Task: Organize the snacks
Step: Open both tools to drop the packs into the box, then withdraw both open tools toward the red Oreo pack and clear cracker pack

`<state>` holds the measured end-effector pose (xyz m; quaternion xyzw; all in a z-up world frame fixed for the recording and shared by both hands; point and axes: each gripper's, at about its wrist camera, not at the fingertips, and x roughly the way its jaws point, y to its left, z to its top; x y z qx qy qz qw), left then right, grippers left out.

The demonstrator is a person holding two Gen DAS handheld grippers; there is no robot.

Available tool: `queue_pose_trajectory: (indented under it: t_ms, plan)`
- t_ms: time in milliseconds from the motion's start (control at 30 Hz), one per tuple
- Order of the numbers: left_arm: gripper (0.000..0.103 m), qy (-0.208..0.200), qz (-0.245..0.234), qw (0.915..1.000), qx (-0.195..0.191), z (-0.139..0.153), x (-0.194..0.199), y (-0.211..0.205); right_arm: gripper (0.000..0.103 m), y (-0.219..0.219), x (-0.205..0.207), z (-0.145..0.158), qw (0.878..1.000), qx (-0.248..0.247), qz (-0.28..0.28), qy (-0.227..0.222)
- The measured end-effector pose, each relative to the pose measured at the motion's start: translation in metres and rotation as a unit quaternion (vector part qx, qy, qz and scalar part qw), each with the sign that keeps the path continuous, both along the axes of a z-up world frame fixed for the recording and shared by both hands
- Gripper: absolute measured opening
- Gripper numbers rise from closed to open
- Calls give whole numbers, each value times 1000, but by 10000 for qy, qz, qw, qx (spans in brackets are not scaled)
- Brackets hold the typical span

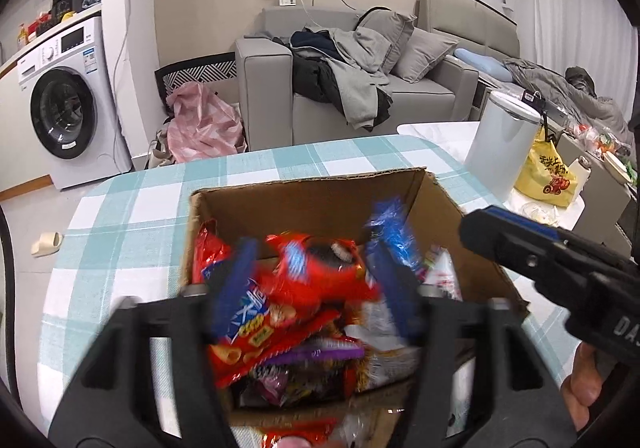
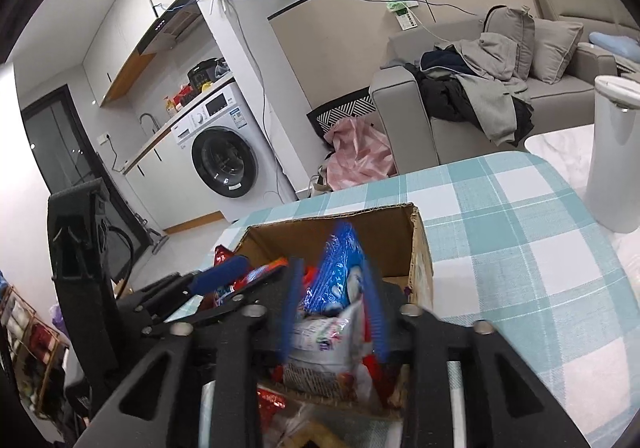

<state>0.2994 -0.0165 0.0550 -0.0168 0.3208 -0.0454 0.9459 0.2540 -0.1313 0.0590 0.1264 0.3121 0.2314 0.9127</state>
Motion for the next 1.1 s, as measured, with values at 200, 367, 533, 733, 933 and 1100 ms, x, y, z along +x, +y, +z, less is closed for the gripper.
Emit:
queue_pose_trajectory:
  t_ms: [200, 367, 533, 733, 933, 1100]
  plan:
    - [102, -54, 115, 9996, -236, 15, -31, 18, 100, -14, -28, 18, 9997, -101, 8, -210]
    - [102, -135, 198, 9991, -347, 24, -75, 40, 103, -9, -49, 21, 9978, -646, 166, -60]
    - [102, -167, 266, 9994, -155, 24, -119, 53, 103, -1, -70, 8, 9938, -1061, 271, 173]
    - [102, -25, 470, 9988, 104, 11, -153, 59, 103, 9, -84, -13, 9892, -1365, 372, 393]
    - [102, 193, 591, 9978, 226, -13, -162, 60, 103, 13, -86, -41, 9836, -1591, 396, 755]
    - [102, 416, 555, 9973, 235, -32, -162, 59, 103, 20, -86, -63, 9790, -1723, 437, 1000]
